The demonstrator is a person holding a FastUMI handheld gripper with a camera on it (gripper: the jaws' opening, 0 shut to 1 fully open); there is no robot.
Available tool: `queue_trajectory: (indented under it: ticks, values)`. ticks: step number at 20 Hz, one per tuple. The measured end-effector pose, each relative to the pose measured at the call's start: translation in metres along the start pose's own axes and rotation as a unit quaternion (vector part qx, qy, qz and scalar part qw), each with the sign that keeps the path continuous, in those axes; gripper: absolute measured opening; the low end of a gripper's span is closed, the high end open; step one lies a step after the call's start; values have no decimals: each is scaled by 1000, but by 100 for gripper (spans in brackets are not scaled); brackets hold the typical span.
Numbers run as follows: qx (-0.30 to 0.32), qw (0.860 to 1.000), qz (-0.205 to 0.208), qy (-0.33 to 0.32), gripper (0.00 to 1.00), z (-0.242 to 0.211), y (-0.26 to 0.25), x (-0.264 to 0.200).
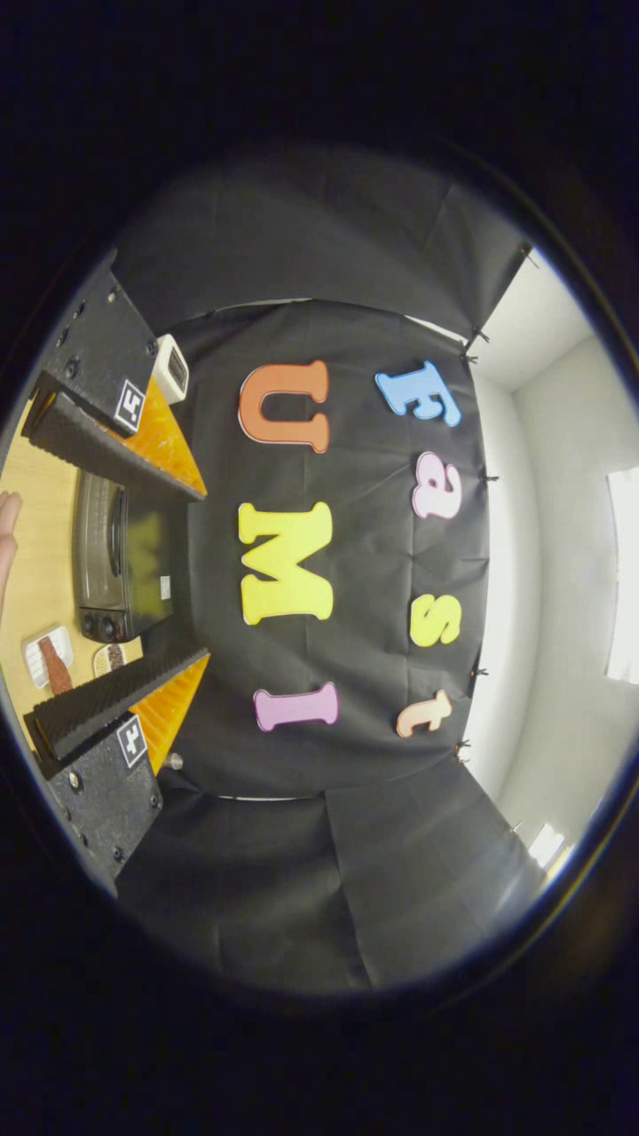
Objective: Open the toaster oven, put the food inside, and close the toaster oven door.
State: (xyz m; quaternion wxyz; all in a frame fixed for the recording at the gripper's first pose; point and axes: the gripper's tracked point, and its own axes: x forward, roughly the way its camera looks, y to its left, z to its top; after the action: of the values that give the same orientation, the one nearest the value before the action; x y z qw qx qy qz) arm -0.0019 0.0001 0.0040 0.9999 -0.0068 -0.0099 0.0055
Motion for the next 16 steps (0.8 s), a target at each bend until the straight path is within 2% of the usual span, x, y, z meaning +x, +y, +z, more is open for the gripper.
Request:
queue_trajectory:
  ticks: [5,9,16]
  values:
    - [-9,1000,-3,13,100,-12,-5,8]
    - [-32,999,10,33,100,-37,9,37]
    - [-70,990,43,113,100,-117,45,100]
